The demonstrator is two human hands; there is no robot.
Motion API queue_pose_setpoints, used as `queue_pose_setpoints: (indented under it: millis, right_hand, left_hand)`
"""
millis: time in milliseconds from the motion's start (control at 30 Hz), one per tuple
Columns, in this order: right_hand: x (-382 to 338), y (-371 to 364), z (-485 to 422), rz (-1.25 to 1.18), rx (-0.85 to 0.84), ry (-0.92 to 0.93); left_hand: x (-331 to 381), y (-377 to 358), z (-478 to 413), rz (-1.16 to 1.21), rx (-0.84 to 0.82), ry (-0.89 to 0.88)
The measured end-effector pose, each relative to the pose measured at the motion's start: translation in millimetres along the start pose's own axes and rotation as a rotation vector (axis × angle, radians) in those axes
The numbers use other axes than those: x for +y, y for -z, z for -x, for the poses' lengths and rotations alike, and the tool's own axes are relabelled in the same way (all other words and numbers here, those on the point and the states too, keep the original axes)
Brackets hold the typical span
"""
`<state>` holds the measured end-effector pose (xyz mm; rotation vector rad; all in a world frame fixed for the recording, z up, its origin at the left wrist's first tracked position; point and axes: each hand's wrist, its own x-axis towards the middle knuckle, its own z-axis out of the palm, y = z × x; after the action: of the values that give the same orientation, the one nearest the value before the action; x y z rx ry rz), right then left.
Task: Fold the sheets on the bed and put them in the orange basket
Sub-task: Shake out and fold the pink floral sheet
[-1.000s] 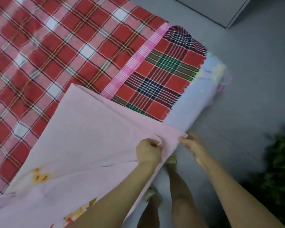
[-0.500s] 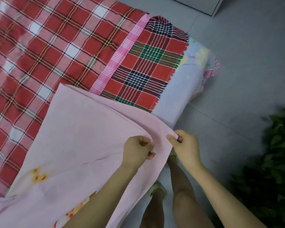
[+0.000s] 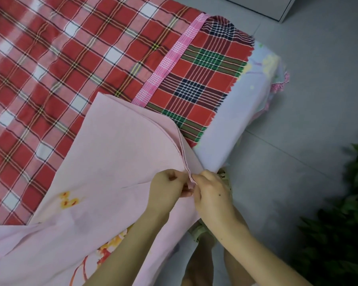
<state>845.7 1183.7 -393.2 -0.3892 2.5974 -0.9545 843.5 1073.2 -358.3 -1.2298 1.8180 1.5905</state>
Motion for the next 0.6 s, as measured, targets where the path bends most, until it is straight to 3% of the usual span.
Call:
queue_pose_setpoints:
  millis: [100,267,400,500,600]
  right_hand:
    - [-12,-1,3,0.002,-0.028,0.03]
    - [-20,10,0,-0.306,-0.135,-0.115]
    - [-19,8,5,-0.494,-0.184,-0.266]
    - [-22,4,14,-0.422,-0.099,-0.258]
    - [-43,-2,33,-0.27,-0.135,-0.095]
  left_hand:
    - [-4,10,0,0.087,-0.001,0.028]
    - [-11,31,7,0.304,-0.097,0.037]
    - [-20,46,15,0.165,-0.09,-0.013]
    - [-26,53,21,-0.049,-0.071,-0.064]
    - [-25,55,28,0.039,-0.078,-0.025]
